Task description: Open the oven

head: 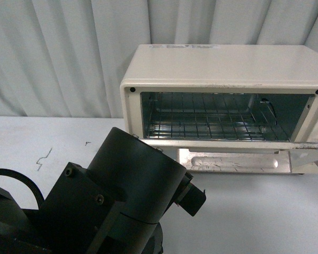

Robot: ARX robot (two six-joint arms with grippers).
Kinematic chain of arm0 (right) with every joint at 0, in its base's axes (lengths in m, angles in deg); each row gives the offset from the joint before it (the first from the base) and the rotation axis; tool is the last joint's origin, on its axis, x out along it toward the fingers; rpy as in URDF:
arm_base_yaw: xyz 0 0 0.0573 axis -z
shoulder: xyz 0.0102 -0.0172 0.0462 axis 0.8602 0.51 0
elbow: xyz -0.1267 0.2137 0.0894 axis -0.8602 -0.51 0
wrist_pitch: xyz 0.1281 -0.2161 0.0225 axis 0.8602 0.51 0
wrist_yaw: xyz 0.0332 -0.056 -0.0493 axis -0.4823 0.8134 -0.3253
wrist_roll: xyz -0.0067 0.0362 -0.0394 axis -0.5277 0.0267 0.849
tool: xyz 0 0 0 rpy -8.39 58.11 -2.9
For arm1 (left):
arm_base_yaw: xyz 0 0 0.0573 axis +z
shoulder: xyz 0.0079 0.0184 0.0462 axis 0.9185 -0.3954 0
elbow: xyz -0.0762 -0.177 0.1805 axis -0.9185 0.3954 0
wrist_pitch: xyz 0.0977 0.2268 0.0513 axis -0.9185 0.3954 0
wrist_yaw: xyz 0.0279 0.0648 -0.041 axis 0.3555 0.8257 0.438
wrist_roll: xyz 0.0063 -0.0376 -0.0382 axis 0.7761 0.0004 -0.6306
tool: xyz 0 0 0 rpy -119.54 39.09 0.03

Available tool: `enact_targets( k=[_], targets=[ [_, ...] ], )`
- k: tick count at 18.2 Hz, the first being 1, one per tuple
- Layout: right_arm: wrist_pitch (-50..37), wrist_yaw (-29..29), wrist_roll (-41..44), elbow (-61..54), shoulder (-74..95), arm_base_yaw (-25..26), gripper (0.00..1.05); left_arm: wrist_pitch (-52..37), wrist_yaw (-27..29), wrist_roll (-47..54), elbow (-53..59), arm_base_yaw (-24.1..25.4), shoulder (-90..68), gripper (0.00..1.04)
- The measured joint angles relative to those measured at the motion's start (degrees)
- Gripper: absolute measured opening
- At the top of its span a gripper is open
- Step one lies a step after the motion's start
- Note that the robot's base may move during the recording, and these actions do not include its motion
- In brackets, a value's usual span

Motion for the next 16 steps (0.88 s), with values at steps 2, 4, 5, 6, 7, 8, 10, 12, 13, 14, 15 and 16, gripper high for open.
enact_targets(
  k=[2, 4, 5, 6, 7, 8, 10, 12, 13, 14, 15, 16],
  targets=[
    [0.1, -2.3, -4.9, -3.8, -3.8, 1.4, 0.23, -0.1, -0.1, 0.2, 0.0, 0.0, 0.0, 0.98],
    [1.3, -3.3, -6.3, -7.1, -7.1, 3.3, 0.02, 0.0, 0.0, 0.1, 0.0, 0.0, 0.0, 0.98],
    [1.8, -4.0, -6.7, -8.3, -9.1, 3.9, 0.02, 0.0, 0.0, 0.2, 0.0, 0.0, 0.0, 0.98],
    [2.3, -4.6, -6.8, -9.1, -10.9, 4.2, 0.02, 0.0, 0.0, 0.2, 0.0, 0.0, 0.0, 0.98],
    [3.2, -5.6, -7.0, -10.1, -12.7, 4.9, 0.02, 0.0, -0.1, 0.2, 0.0, 0.0, 0.0, 0.98],
    [4.4, -9.4, -7.0, -11.0, -14.6, 8.1, 0.02, 0.0, -0.1, 0.2, 0.0, 0.0, 0.0, 0.98],
    [6.4, -9.6, -7.1, -12.5, -18.0, 10.0, 0.02, 0.0, 0.0, 0.2, 0.0, 0.0, 0.0, 0.98],
    [8.7, -10.2, -7.1, -13.6, -21.5, 9.7, 0.02, 0.0, -0.1, 0.2, 0.0, 0.0, 0.0, 0.98],
    [9.5, -10.2, -7.1, -14.0, -22.7, 9.7, 0.02, 0.0, -0.1, 0.2, 0.0, 0.0, 0.0, 0.98],
    [10.1, -10.2, -7.1, -14.3, -23.6, 9.7, 0.02, 0.0, -0.1, 0.2, 0.0, 0.0, 0.0, 0.98],
    [10.3, -10.2, -7.1, -14.3, -23.9, 9.7, 0.02, 0.0, -0.1, 0.2, 0.0, 0.0, 0.0, 0.98],
    [10.9, -10.2, -7.1, -14.5, -24.8, 9.7, 0.02, 0.0, 0.0, 0.2, 0.0, 0.0, 0.0, 0.98]
  ],
)
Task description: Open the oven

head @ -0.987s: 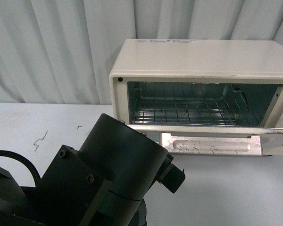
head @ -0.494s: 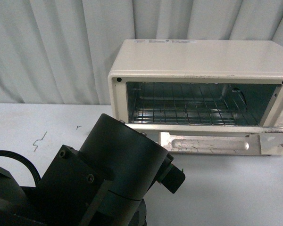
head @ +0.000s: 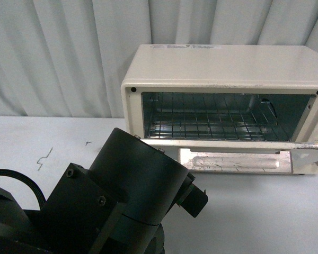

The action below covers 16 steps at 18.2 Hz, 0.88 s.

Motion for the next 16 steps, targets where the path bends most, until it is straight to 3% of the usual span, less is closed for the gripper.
enact_targets(
  k=[16],
  targets=[
    [13.6, 0.0, 0.0, -2.2, -16.6, 0.0, 0.02, 0.0, 0.0, 0.0, 0.0, 0.0, 0.0, 0.98]
  ],
)
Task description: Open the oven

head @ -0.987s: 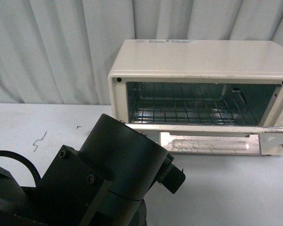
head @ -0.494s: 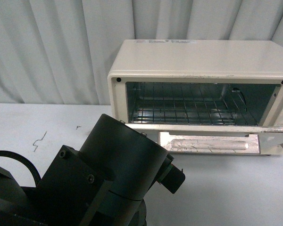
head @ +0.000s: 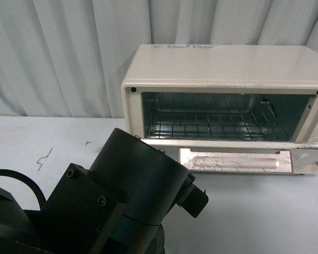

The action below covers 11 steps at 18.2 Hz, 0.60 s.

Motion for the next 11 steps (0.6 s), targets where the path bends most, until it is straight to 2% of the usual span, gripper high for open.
enact_targets(
  k=[9, 11],
  targets=[
    [4.5, 0.0, 0.0, 0.0, -4.4, 0.0, 0.02, 0.0, 0.0, 0.0, 0.0, 0.0, 0.0, 0.98],
    [13.5, 0.0, 0.0, 0.0, -10.5, 0.0, 0.02, 0.0, 0.0, 0.0, 0.0, 0.0, 0.0, 0.98]
  ],
)
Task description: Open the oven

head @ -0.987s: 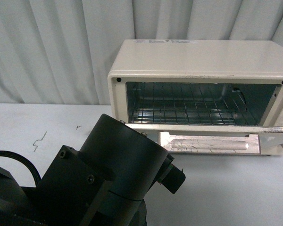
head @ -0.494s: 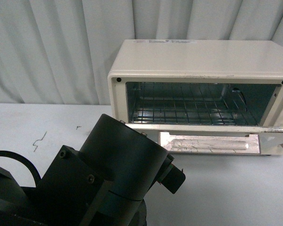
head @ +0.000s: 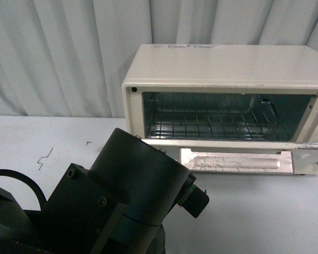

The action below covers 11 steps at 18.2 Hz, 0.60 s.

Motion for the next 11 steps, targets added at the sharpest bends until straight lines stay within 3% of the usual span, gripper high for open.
enact_targets(
  k=[6, 7, 8, 11],
  targets=[
    [0.4, 0.0, 0.0, 0.0, -3.1, 0.0, 0.02, 0.0, 0.0, 0.0, 0.0, 0.0, 0.0, 0.98],
    [0.4, 0.0, 0.0, 0.0, -3.1, 0.0, 0.12, 0.0, 0.0, 0.0, 0.0, 0.0, 0.0, 0.98],
    [0.4, 0.0, 0.0, 0.0, -3.1, 0.0, 0.42, 0.0, 0.0, 0.0, 0.0, 0.0, 0.0, 0.98],
    [0.4, 0.0, 0.0, 0.0, -3.1, 0.0, 0.74, 0.0, 0.0, 0.0, 0.0, 0.0, 0.0, 0.98]
  ],
)
